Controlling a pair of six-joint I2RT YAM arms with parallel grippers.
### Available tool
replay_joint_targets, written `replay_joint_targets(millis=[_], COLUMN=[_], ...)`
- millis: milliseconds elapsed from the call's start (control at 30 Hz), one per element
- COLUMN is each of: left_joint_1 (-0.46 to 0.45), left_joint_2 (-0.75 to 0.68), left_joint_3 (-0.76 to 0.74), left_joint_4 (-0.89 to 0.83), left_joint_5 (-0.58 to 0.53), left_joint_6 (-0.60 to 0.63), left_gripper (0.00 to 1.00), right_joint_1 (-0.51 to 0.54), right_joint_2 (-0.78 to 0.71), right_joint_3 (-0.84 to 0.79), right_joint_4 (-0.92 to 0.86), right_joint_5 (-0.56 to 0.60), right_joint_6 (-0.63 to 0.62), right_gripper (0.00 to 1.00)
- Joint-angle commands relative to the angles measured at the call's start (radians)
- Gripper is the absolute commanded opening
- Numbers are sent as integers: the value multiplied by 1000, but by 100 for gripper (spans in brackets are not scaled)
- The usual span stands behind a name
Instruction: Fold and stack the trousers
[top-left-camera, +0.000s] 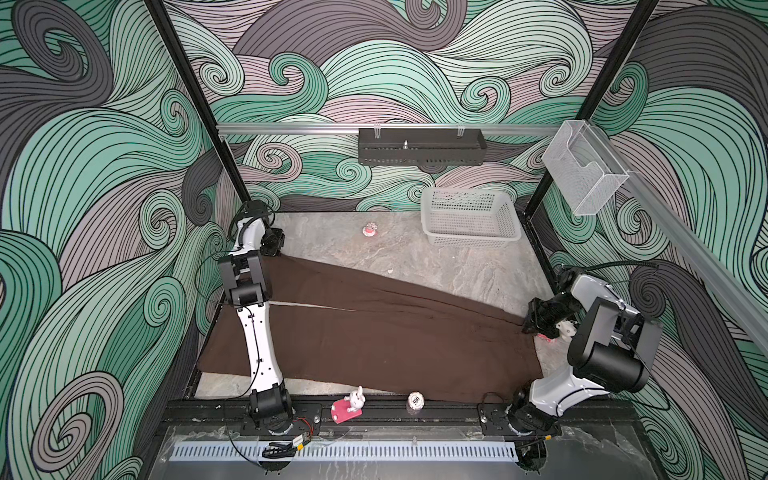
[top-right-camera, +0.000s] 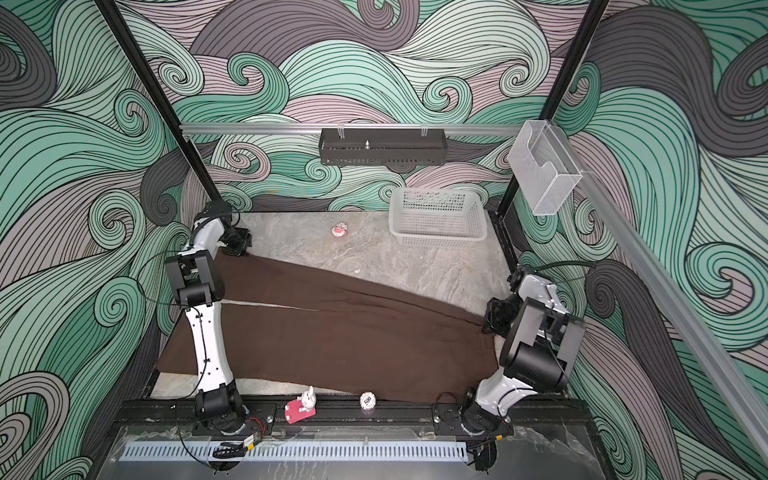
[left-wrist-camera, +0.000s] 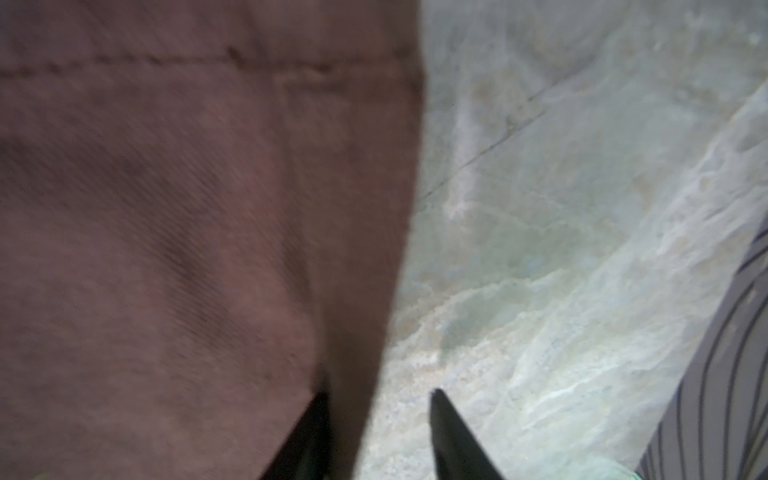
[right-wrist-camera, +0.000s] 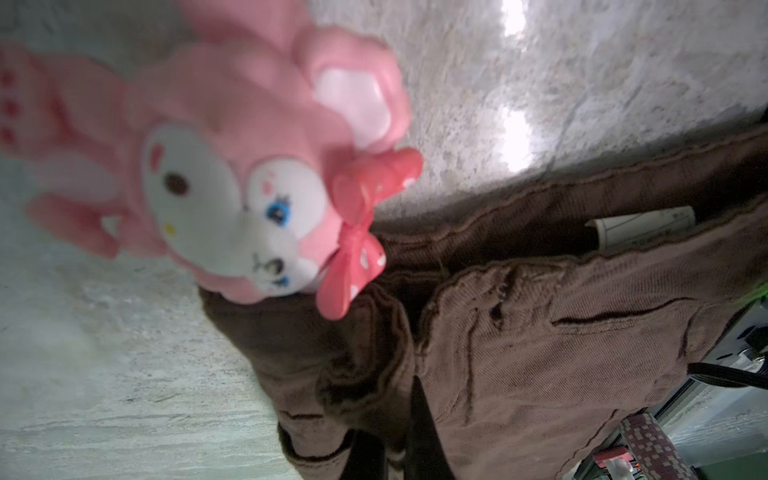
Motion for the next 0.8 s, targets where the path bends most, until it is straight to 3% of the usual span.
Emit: replay_joint_targets(millis=[0,200,367,567,767], left_joint_1=[11,16,22,30,33], left_joint_2=[72,65,47,73,54], left_joint_3=[-66,-57,54,292,326], left_joint_4=[-32,-25,-15,-11,111], left_joint_5=[-29,-7,-8,-8,-14], left_joint_6=[11,20,12,-70,-160], left_gripper=[26,0,0,0,0], right_joint_1=[-11,-9,28,89,116], right_joint_2=[-8,2,59,212,369], right_joint_3=[8,40,178,473,759], right_joint_4=[-15,-16,-23,-33,-60], right_joint_5=[65,50,22,-30,-50], right_joint_6=[-15,-16,13,79,145], right_gripper=[0,0,0,0,0])
